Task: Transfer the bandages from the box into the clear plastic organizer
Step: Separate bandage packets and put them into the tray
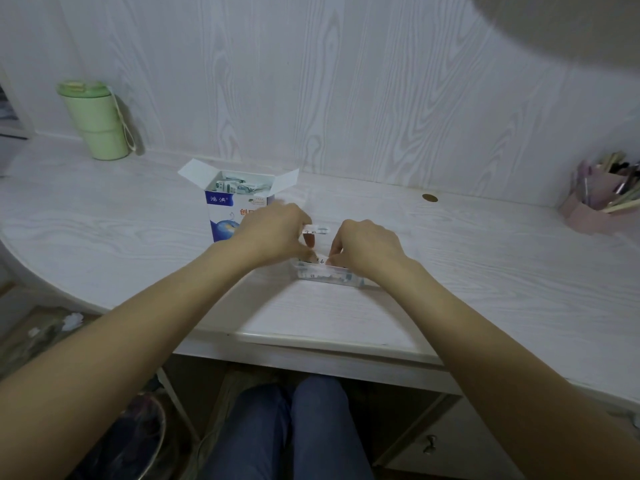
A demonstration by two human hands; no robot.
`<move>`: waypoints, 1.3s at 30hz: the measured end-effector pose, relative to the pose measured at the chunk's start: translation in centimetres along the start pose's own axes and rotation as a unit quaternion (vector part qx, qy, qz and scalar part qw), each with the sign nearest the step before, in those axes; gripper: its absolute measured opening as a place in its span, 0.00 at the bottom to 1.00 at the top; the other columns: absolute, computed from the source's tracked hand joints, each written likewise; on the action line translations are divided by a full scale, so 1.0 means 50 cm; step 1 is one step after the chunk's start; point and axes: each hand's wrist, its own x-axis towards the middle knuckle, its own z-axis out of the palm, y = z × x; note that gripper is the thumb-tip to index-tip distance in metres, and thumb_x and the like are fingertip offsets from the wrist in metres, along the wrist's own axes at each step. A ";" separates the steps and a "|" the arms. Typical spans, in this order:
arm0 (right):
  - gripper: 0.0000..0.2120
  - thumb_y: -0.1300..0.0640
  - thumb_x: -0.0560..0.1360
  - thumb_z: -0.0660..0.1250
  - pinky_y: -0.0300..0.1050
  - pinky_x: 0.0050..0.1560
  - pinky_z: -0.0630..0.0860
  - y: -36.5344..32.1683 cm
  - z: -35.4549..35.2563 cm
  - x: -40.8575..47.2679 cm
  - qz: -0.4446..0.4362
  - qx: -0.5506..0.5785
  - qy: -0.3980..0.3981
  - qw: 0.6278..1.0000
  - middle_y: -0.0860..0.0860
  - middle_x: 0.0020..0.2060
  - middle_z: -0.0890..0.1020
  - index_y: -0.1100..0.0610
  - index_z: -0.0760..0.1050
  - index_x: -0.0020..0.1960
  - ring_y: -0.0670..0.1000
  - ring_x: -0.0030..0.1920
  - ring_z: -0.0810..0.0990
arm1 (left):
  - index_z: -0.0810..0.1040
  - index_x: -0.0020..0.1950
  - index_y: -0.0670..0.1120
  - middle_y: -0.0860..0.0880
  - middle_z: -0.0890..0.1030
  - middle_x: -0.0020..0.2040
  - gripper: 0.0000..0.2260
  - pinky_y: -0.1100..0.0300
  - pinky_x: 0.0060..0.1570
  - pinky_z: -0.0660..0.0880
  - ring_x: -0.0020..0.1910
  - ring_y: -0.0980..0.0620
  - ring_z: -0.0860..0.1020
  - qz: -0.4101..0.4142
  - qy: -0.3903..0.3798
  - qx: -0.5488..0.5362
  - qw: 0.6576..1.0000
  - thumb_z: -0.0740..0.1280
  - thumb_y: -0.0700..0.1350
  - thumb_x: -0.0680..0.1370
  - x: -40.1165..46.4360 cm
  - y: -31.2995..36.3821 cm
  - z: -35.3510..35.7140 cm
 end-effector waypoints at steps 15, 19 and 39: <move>0.10 0.51 0.74 0.70 0.41 0.29 0.62 0.017 -0.002 0.017 -0.002 0.015 -0.044 0.999 0.49 0.36 0.75 0.53 0.80 0.53 0.53 0.39 0.73 | 0.82 0.52 0.52 0.52 0.75 0.35 0.11 0.62 0.27 0.61 0.38 0.51 0.72 0.070 -0.047 0.115 0.990 0.72 0.52 0.72 0.029 0.008 -0.010; 0.08 0.51 0.74 0.69 0.41 0.29 0.61 0.018 0.000 0.021 -0.001 0.008 -0.046 0.999 0.49 0.33 0.73 0.55 0.79 0.48 0.54 0.38 0.72 | 0.82 0.53 0.53 0.53 0.76 0.37 0.12 0.63 0.26 0.60 0.39 0.52 0.72 0.092 -0.061 0.156 0.982 0.72 0.54 0.72 0.033 0.015 -0.017; 0.10 0.50 0.73 0.71 0.41 0.35 0.69 0.025 -0.016 0.008 -0.008 0.057 -0.051 0.997 0.50 0.36 0.79 0.55 0.82 0.49 0.52 0.41 0.77 | 0.81 0.48 0.52 0.52 0.79 0.42 0.06 0.61 0.32 0.64 0.41 0.52 0.72 0.066 -0.105 0.135 0.983 0.71 0.51 0.73 0.039 0.002 -0.011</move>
